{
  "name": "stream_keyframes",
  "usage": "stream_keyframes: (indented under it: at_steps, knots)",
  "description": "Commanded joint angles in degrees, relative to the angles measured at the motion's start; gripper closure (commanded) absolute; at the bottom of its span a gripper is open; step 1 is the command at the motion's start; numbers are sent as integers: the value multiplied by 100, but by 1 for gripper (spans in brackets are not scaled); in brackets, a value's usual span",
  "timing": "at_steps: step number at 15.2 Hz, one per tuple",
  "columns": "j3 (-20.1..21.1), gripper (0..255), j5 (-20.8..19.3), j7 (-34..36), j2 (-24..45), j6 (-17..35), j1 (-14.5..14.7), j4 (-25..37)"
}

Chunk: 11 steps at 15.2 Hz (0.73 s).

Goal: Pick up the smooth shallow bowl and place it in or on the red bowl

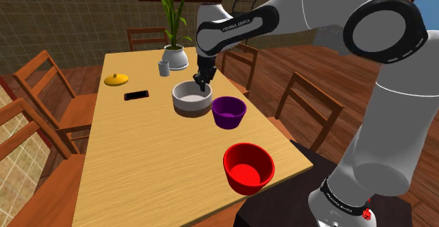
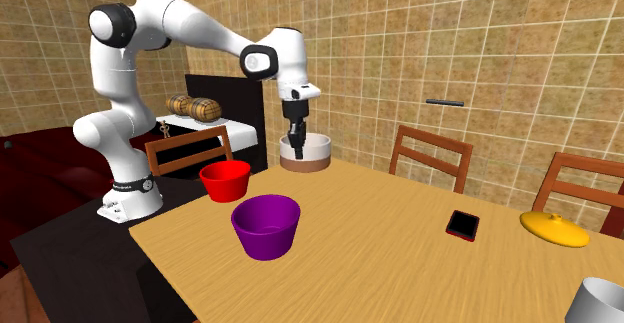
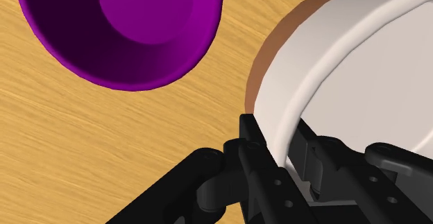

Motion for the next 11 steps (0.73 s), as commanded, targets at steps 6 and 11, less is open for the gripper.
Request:
stream_keyframes:
  at_steps: [6,11]
  knots:
    - [58,255,2,131,-1624,379,69,-1997]
    - [114,255,31,225,-2767,389,126,-3151]
